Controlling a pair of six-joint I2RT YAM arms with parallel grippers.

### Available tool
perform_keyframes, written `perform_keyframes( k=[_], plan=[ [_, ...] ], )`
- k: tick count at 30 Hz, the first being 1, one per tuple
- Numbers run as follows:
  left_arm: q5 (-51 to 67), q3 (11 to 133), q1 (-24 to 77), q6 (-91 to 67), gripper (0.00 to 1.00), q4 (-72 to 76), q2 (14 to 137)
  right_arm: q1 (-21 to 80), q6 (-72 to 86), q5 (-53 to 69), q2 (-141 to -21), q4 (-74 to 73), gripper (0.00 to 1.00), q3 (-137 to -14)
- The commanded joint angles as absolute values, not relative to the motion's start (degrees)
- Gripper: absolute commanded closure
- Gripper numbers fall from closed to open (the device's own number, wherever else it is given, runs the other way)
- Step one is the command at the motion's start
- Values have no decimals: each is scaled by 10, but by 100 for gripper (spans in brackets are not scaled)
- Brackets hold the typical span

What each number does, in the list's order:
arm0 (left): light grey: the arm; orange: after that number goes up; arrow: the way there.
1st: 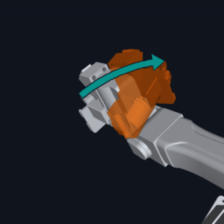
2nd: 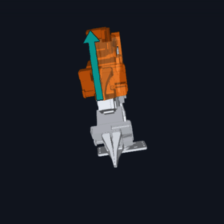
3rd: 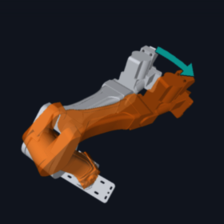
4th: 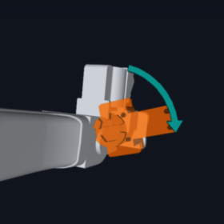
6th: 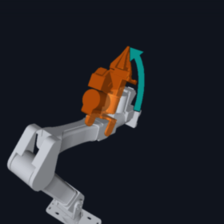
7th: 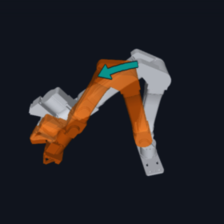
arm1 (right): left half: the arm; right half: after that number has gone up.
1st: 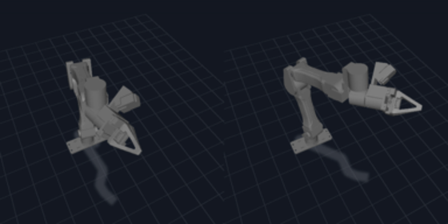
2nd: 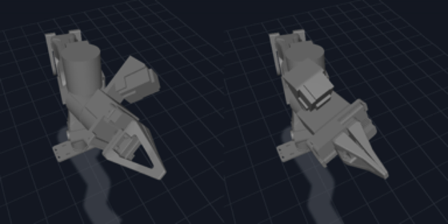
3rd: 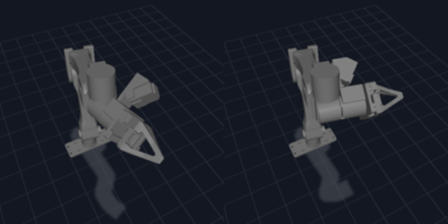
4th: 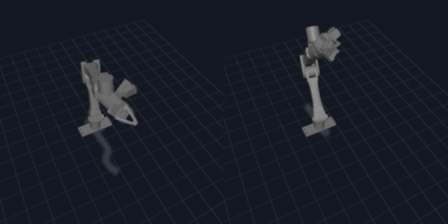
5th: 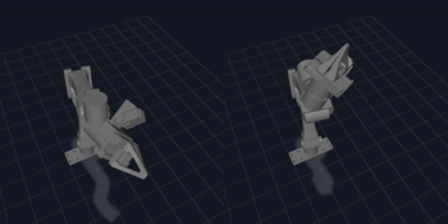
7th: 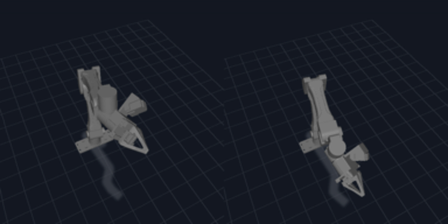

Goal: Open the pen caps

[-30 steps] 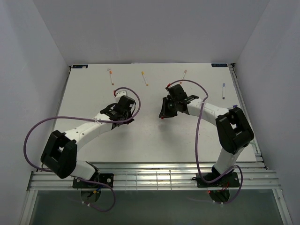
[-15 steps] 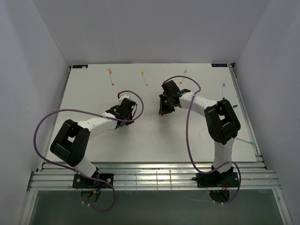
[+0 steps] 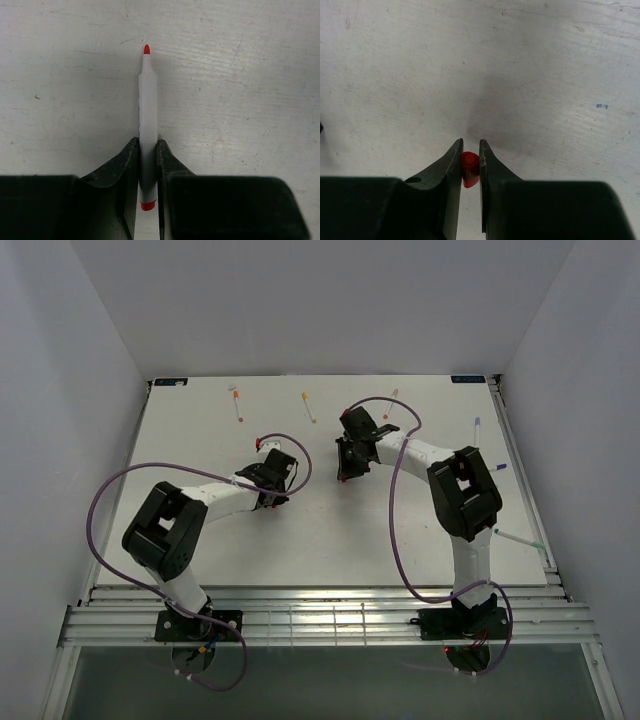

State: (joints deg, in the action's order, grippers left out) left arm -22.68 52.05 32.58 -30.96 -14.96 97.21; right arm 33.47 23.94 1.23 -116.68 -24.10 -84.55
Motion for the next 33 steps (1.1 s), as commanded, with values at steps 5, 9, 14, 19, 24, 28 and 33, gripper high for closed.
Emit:
perform_keyframes(
  k=[5,9,14,19,24,28,33],
  plan=[
    [-241,532,323,-330,79,-176,990,346,240,3,-1174,-229,81,-839],
    [-242,526,319,-338,71,-183,994,350,243,5,-1179,-225,77,-835],
    [-245,522,316,-348,62,-191,1007,351,246,9,-1183,-217,73,-829],
    [-251,512,316,-355,55,-194,998,352,247,10,-1185,-215,70,-827],
    [-258,499,316,-359,49,-193,983,352,247,13,-1190,-214,65,-828],
    [-265,503,314,-358,41,-199,965,352,246,11,-1186,-211,57,-825],
    [-267,549,308,-346,27,-235,938,352,243,14,-1170,-203,48,-824]
  ],
)
